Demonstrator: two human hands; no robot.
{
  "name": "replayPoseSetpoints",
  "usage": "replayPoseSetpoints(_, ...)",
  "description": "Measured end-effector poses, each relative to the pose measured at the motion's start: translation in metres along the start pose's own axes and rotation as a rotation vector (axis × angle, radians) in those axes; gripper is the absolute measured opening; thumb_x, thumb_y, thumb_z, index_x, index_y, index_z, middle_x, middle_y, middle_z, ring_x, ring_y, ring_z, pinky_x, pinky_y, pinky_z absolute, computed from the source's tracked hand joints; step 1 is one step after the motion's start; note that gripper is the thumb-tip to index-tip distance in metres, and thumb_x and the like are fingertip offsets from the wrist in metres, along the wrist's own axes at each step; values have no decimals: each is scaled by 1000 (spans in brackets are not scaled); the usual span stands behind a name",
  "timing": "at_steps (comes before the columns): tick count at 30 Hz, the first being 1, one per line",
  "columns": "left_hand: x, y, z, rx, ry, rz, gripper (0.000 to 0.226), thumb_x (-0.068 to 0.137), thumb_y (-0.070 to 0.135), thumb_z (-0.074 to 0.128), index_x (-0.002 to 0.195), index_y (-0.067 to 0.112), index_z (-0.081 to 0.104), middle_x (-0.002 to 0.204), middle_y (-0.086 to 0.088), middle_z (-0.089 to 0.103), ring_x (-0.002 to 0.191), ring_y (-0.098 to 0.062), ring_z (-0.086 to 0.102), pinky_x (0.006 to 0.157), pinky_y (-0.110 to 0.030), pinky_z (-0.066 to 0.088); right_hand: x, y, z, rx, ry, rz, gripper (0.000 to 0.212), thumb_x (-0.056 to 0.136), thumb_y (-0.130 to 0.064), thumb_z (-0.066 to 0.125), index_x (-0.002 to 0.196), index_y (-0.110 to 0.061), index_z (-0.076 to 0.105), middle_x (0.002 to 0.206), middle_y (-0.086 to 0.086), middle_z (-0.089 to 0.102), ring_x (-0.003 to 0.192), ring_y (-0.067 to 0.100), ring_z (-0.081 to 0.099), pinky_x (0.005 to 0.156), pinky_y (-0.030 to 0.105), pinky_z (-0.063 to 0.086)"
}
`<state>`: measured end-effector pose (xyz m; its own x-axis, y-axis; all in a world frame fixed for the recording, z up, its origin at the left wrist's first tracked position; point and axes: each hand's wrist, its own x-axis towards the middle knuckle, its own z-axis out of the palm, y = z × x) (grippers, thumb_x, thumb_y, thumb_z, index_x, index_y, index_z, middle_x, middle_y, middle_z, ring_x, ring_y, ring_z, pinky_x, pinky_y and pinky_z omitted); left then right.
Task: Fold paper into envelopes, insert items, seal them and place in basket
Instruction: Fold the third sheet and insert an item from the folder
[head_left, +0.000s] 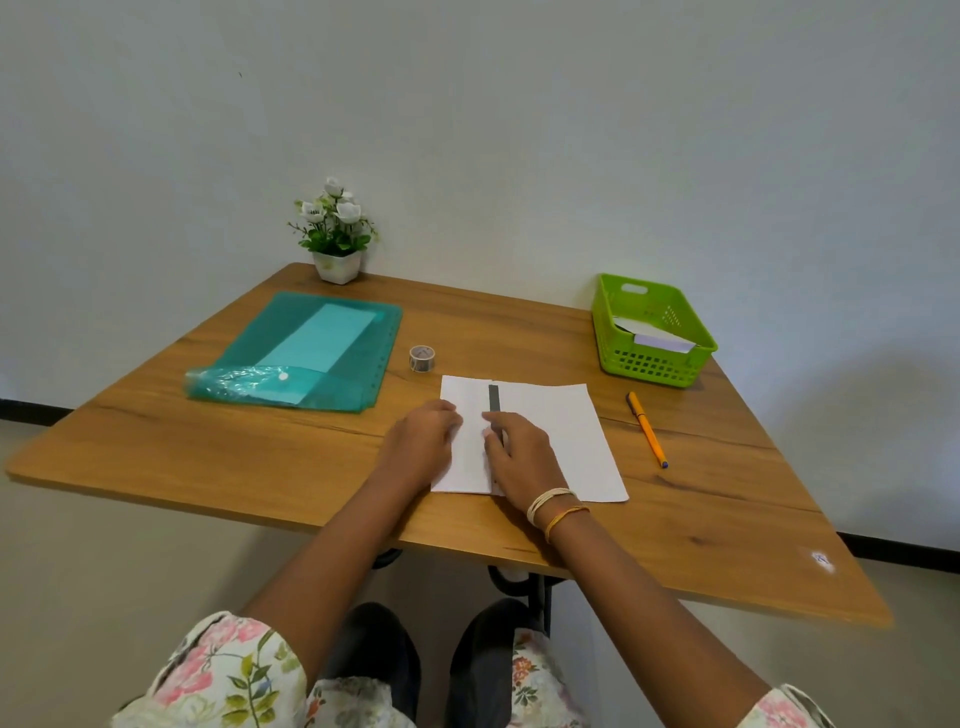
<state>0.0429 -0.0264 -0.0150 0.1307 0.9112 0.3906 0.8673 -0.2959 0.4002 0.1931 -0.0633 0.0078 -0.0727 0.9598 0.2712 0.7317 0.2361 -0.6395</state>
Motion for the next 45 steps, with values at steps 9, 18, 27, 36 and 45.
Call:
replayPoseSetpoints(9,-5,6,-4,150,-78,-222,44,101,36,37,132,10,53,145,-7,46,137,-22,38,113,-40,31,-4,5,12,-125,-136,-30,44,98,-31,46,139,-18,46,146,1,45,133,18,43,111,30,34)
replayPoseSetpoints(18,13,21,-25,-563,-89,-468,42,97,14,53,138,13,50,137,-5,56,121,-21,53,95,-31,45,-1,3,6,30,-105,-6,39,95,-23,53,134,-16,53,137,2,54,125,19,51,107,32,41)
replayPoseSetpoints(27,8,30,-26,-956,58,-545,32,101,20,44,126,14,62,117,-8,68,95,-19,65,72,-28,54,9,-10,-5,191,-107,157,38,98,-31,48,129,-11,57,128,4,58,117,21,54,99,30,45)
replayPoseSetpoints(36,-4,33,-4,-674,-182,-137,33,101,26,46,129,19,61,126,1,63,111,-12,58,84,-21,48,43,-8,-28,461,-134,489,21,88,-18,56,96,-1,64,102,24,67,85,32,62,72,34,48)
replayPoseSetpoints(45,-6,30,6,-164,-211,10,44,101,34,43,144,28,41,147,4,45,136,-15,40,112,-38,33,32,-1,-15,-229,-92,431,40,93,-21,55,127,-5,43,127,16,53,113,31,56,84,32,46)
